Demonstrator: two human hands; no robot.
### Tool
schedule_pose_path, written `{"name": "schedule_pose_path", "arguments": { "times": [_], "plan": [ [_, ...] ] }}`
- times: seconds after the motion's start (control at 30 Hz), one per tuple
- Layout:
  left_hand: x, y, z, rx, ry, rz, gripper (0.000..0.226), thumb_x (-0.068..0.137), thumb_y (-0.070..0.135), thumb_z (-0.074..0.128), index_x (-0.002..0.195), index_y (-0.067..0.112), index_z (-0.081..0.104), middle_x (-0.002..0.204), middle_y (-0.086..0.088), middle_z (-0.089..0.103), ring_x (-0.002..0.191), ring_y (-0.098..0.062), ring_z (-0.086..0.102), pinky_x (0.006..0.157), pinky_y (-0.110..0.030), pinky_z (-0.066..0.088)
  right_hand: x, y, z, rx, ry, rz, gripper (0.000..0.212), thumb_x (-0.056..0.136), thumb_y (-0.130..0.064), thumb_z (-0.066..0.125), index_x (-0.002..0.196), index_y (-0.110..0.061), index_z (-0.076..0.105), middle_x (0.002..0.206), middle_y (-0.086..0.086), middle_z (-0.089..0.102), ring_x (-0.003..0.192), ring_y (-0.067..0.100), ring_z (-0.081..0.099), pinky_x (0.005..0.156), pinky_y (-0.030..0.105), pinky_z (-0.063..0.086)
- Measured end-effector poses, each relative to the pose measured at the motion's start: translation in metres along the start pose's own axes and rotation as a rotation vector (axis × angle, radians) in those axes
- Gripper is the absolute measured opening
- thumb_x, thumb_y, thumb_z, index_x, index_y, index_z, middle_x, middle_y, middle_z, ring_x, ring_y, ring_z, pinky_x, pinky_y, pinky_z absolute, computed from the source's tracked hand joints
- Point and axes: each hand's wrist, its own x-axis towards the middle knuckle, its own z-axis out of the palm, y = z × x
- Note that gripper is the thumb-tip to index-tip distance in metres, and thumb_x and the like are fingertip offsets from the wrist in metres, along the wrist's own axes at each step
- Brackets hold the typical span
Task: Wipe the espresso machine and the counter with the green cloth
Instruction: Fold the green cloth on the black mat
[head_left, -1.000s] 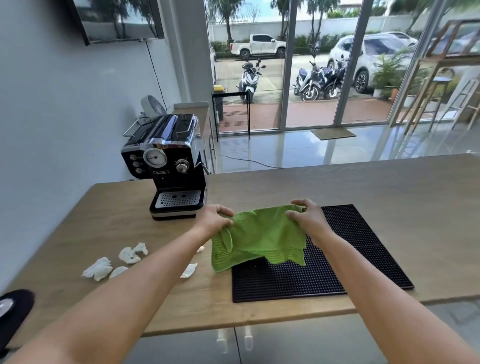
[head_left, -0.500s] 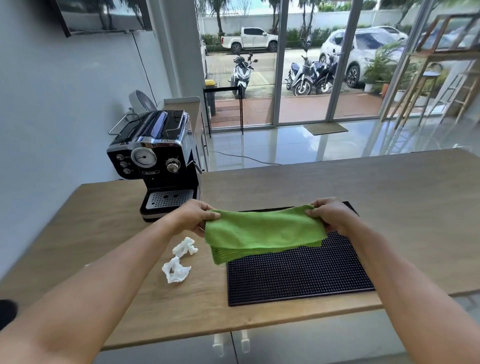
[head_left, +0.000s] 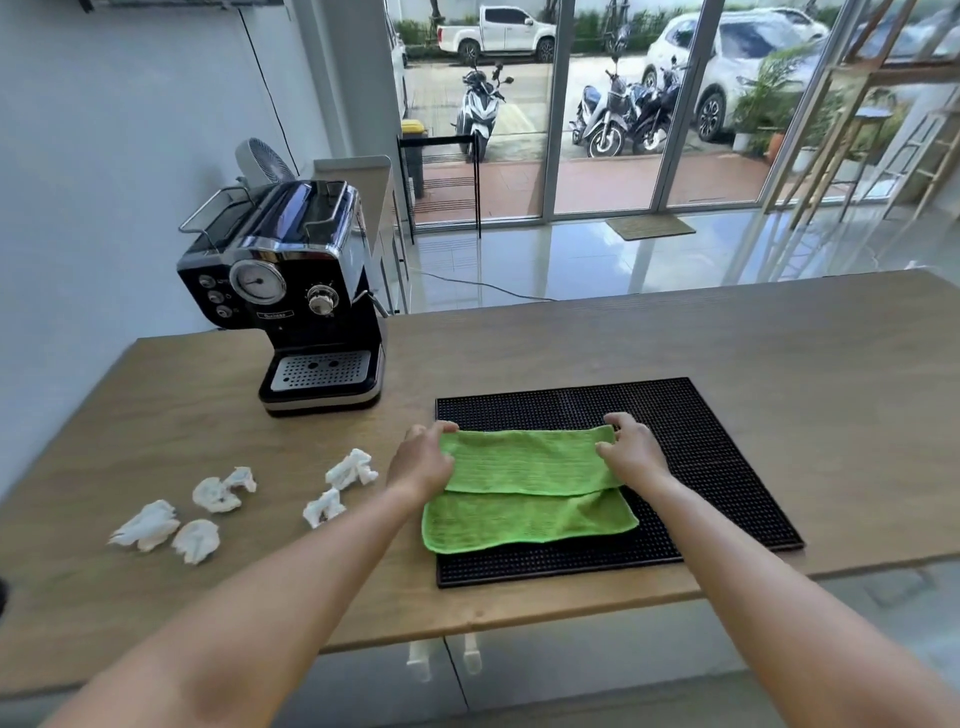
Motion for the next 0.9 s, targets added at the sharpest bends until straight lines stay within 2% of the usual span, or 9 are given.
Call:
{"name": "schedule_pose_path", "arguments": {
  "times": [0.07,0.13,0.2,0.27,0.43,0.57,0.67,0.77,0.9],
  "plan": [
    [-0.006,-0.003,0.003,0.211,0.033,0.152,0.041,0.084,0.022,0.062,0.122,0.036,0.059,0.126,-0.001,0.049,0.117,-0.023,0.049,0.098,-0.034,0.042,-0.008,0.002,0.001,-0.147,-0.019,-0.074,0.048,0.087,-0.031,0.069,0.132,-0.024,0.054,0.133,0.012,0.047,0.124,0.030,0.046,0.099,0.039,0.041],
    [-0.010,-0.010,0.002,0.385,-0.022,0.289,0.034,0.083,0.037,0.066,0.117,0.036,0.063,0.128,0.002,0.050,0.122,-0.020,0.046,0.102,-0.036,0.039,-0.018,0.004,-0.002,-0.320,-0.039,-0.189,0.047,0.081,-0.042,0.074,0.124,-0.028,0.060,0.133,0.007,0.044,0.127,0.027,0.041,0.103,0.040,0.037],
    [-0.011,-0.018,-0.003,0.452,-0.126,0.355,0.037,0.082,0.044,0.068,0.117,0.034,0.064,0.126,0.004,0.054,0.121,-0.019,0.048,0.098,-0.035,0.040,-0.026,0.007,-0.006,-0.472,-0.117,-0.275,0.050,0.076,-0.051,0.076,0.120,-0.032,0.063,0.131,0.002,0.045,0.126,0.023,0.041,0.103,0.039,0.037],
    [-0.011,-0.026,-0.006,0.470,-0.145,0.404,0.040,0.082,0.046,0.067,0.118,0.031,0.064,0.124,0.004,0.058,0.115,-0.020,0.055,0.090,-0.033,0.045,-0.030,0.015,-0.008,-0.562,-0.200,-0.312,0.053,0.074,-0.056,0.075,0.121,-0.033,0.062,0.127,0.000,0.047,0.123,0.021,0.043,0.101,0.038,0.037],
    [-0.014,-0.032,-0.005,0.594,-0.110,0.545,0.035,0.091,0.045,0.057,0.117,0.022,0.061,0.116,0.003,0.062,0.101,-0.024,0.064,0.077,-0.035,0.051,-0.031,0.033,-0.011,-0.449,-0.173,-0.413,0.033,0.087,-0.038,0.070,0.117,-0.026,0.067,0.125,-0.003,0.056,0.120,0.018,0.048,0.097,0.033,0.041],
    [-0.017,-0.037,-0.005,0.558,-0.060,0.515,0.019,0.095,0.035,0.053,0.108,0.023,0.060,0.112,0.004,0.062,0.094,-0.023,0.066,0.071,-0.035,0.049,-0.027,0.039,-0.013,-0.357,-0.134,-0.413,0.019,0.087,-0.033,0.071,0.104,-0.025,0.073,0.116,-0.007,0.063,0.111,0.015,0.054,0.092,0.034,0.045],
    [-0.018,-0.035,-0.004,0.571,-0.051,0.496,0.019,0.097,0.034,0.049,0.109,0.024,0.059,0.114,0.004,0.059,0.091,-0.023,0.066,0.068,-0.034,0.048,-0.022,0.038,-0.015,-0.309,-0.163,-0.385,0.012,0.086,-0.032,0.072,0.095,-0.025,0.075,0.106,-0.012,0.059,0.105,0.013,0.056,0.090,0.035,0.047],
    [-0.022,-0.030,-0.005,0.693,-0.022,0.549,0.023,0.098,0.033,0.044,0.111,0.021,0.059,0.113,0.002,0.060,0.092,-0.024,0.066,0.061,-0.031,0.037,-0.018,0.036,-0.015,-0.329,-0.173,-0.406,0.014,0.090,-0.030,0.066,0.095,-0.023,0.077,0.109,-0.010,0.060,0.107,0.013,0.057,0.092,0.035,0.047],
    [-0.023,-0.026,-0.007,0.794,0.008,0.560,0.023,0.096,0.029,0.044,0.105,0.017,0.062,0.106,-0.001,0.063,0.090,-0.025,0.067,0.061,-0.031,0.041,-0.023,0.033,-0.009,-0.503,-0.046,-0.523,0.023,0.095,-0.030,0.056,0.103,-0.020,0.075,0.113,-0.005,0.064,0.105,0.017,0.059,0.089,0.030,0.045]
  ]
}}
